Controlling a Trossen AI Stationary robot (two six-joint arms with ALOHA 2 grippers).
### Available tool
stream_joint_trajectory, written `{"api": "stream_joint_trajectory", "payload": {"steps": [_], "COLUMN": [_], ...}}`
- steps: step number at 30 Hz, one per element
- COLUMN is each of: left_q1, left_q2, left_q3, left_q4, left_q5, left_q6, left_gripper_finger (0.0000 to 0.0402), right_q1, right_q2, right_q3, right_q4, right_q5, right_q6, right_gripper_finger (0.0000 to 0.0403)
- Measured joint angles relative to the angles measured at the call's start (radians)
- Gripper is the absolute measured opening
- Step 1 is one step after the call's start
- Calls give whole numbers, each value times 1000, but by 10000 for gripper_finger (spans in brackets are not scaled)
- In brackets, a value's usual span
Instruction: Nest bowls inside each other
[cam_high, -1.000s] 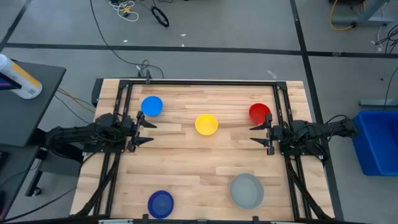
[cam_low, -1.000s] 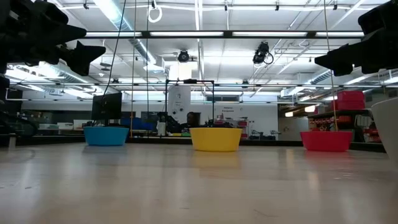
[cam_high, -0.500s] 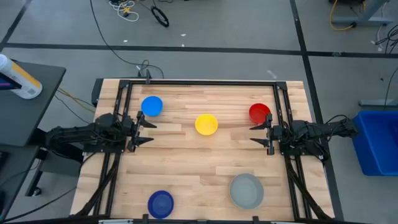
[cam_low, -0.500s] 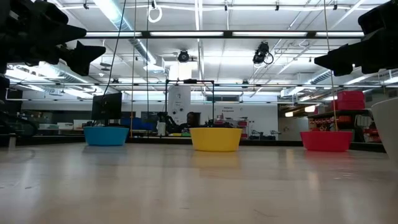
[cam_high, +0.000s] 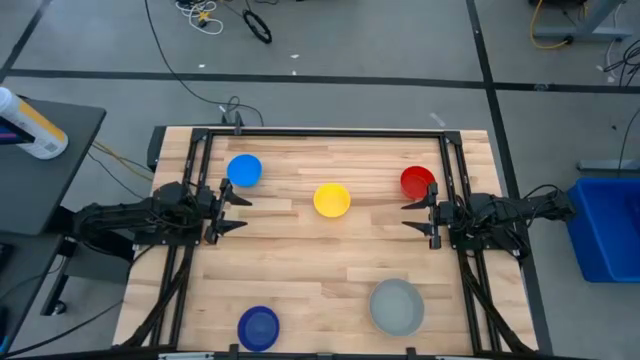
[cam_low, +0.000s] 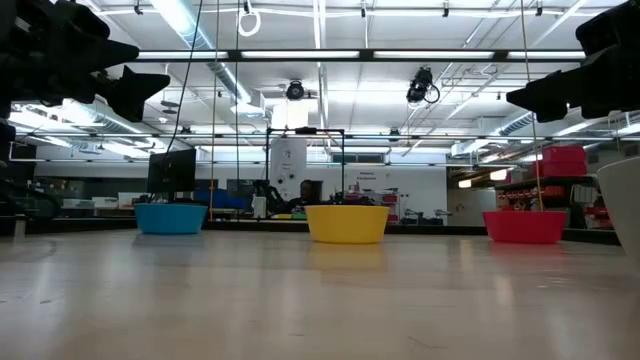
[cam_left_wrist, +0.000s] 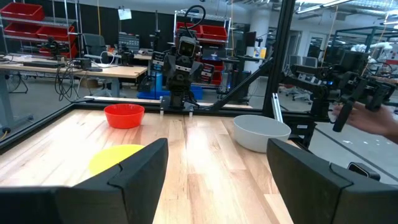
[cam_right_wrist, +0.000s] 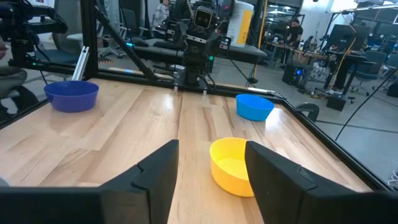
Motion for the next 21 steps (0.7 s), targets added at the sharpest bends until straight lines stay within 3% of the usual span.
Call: {"api": "stream_joint_trajectory", "payload": {"steps": [21], "left_q1": [0], "left_q2": [0], "left_q3": [0], "left_q4": [1], "left_q5": [-35], "left_q6": [9], "left_gripper_finger": [279], "right_q1": [-1], "right_q2": [0], "right_q3": [0], "right_q4": [127], "right_q5": [0], "right_q6": [106], "right_gripper_finger": [196]}}
